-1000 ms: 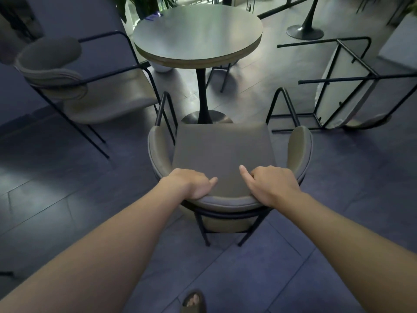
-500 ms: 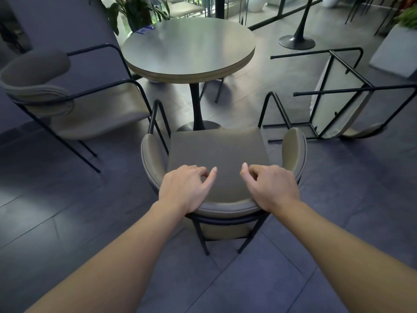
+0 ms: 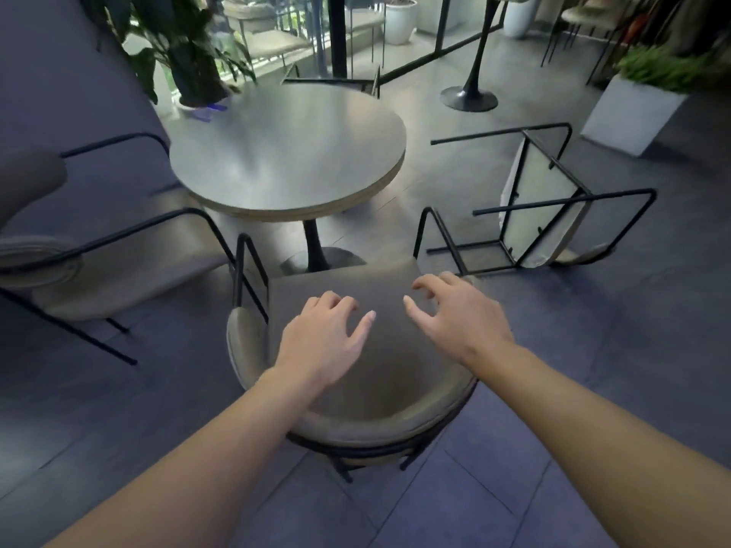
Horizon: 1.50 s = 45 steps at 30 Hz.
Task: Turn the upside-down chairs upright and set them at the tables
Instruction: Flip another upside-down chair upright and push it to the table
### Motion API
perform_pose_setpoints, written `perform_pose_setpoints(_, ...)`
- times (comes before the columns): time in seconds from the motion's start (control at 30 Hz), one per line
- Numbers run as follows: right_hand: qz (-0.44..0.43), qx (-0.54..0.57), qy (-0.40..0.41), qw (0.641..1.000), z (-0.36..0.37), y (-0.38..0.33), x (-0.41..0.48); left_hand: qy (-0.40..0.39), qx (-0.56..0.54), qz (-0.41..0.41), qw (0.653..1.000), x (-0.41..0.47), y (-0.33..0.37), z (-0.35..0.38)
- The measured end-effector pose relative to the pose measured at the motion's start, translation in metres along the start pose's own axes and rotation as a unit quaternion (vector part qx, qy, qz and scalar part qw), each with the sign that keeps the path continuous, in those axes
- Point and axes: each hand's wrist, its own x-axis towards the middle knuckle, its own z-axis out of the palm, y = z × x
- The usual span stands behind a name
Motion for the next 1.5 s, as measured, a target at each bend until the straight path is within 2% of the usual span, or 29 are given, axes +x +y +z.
perform_pose_setpoints(0.1, 0.018, 0.002, 0.075, 0.997, -0.085, 0.003, 0.023, 0.014, -0.021, 0.060, 0.998, 0.054, 0.054, -0.075)
perform_pose_setpoints(0.23, 0.054, 0.000, 0.150, 0.987, -0.207, 0.035, 0.034, 0.052, -0.044, 0.153, 0.986, 0.111, 0.168, -0.163)
perform_pose_setpoints(0.4, 0.122, -0.022, 0.191, 0.974, -0.326, 0.121, 0.031, 0.059, -0.063, 0.223, 0.971, 0.168, 0.304, -0.207)
perform_pose_setpoints(0.5, 0.157, -0.024, 0.212, 0.964, -0.377, 0.176, 0.031, 0.038, -0.069, 0.249, 0.965, 0.196, 0.380, -0.203)
perform_pose_setpoints(0.7, 0.215, -0.054, 0.243, 0.944, -0.460, 0.270, 0.038, 0.043, -0.066, 0.331, 0.940, 0.249, 0.514, -0.197)
perform_pose_setpoints(0.87, 0.258, -0.043, 0.267, 0.928, -0.497, 0.344, 0.055, 0.031, -0.061, 0.370, 0.927, 0.307, 0.599, -0.189)
perform_pose_setpoints(1.03, 0.307, -0.035, 0.287, 0.907, -0.522, 0.439, 0.083, 0.019, -0.080, 0.413, 0.907, 0.397, 0.687, -0.152)
perform_pose_setpoints(1.23, 0.356, -0.045, 0.273, 0.893, -0.553, 0.541, 0.139, -0.017, -0.090, 0.429, 0.898, 0.496, 0.780, -0.105)
perform_pose_setpoints(1.5, 0.324, -0.027, 0.284, 0.902, -0.599, 0.688, 0.241, 0.023, -0.108, 0.403, 0.908, 0.615, 0.878, -0.077)
